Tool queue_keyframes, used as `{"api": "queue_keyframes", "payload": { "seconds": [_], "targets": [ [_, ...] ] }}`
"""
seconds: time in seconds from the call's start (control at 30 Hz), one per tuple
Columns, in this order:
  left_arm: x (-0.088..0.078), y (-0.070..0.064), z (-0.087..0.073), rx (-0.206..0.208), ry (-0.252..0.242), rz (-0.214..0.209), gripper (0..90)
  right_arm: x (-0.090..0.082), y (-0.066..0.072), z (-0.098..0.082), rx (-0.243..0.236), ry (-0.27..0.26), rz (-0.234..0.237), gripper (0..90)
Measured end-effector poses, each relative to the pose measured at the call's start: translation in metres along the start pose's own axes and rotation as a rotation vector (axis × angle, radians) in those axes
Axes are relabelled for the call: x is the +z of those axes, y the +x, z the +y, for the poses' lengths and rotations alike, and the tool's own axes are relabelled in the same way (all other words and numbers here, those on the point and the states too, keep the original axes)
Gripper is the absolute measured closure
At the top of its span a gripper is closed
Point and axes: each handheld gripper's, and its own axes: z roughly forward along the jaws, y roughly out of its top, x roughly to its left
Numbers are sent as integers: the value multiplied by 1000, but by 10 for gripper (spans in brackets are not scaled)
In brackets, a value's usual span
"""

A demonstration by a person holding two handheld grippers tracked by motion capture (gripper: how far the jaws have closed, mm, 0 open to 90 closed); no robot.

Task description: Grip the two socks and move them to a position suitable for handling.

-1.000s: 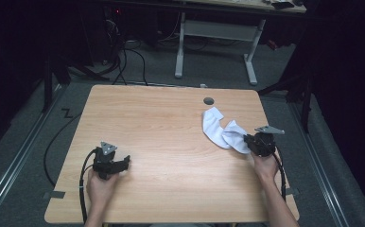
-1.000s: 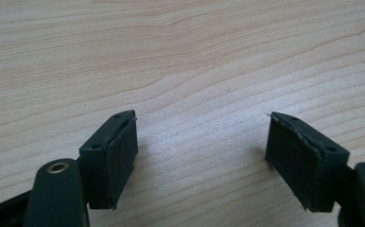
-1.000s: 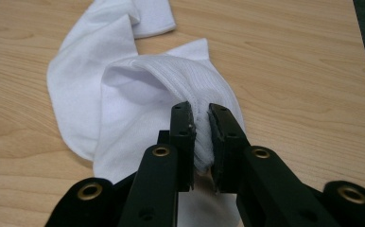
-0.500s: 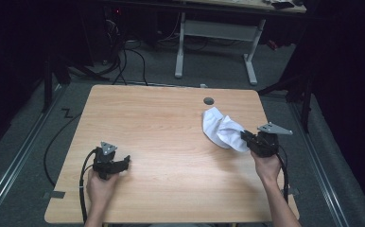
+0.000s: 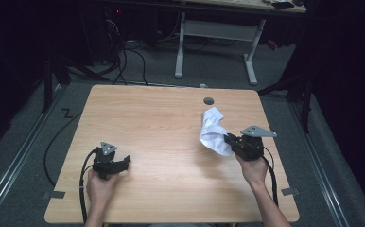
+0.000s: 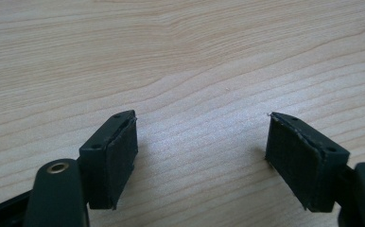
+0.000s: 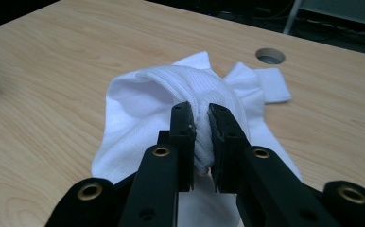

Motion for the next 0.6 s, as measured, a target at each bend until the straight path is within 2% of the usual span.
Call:
{"api": "queue_keyframes", "payload": {
  "seconds": [0.03, 0.33, 0.43, 0.6],
  "targets": [
    [0, 0, 0, -2, -1, -1, 263, 2, 7, 0, -6, 1, 14, 812],
    [0, 1, 0, -11, 4, 9, 237, 22, 29, -12, 0, 13, 55, 810],
    [0, 0, 0, -11, 6, 9, 215, 36, 42, -20, -5, 46, 67, 810],
    [0, 0, 0, -8, 7, 8, 207, 48, 53, -26, -10, 69, 75, 810]
  ]
}}
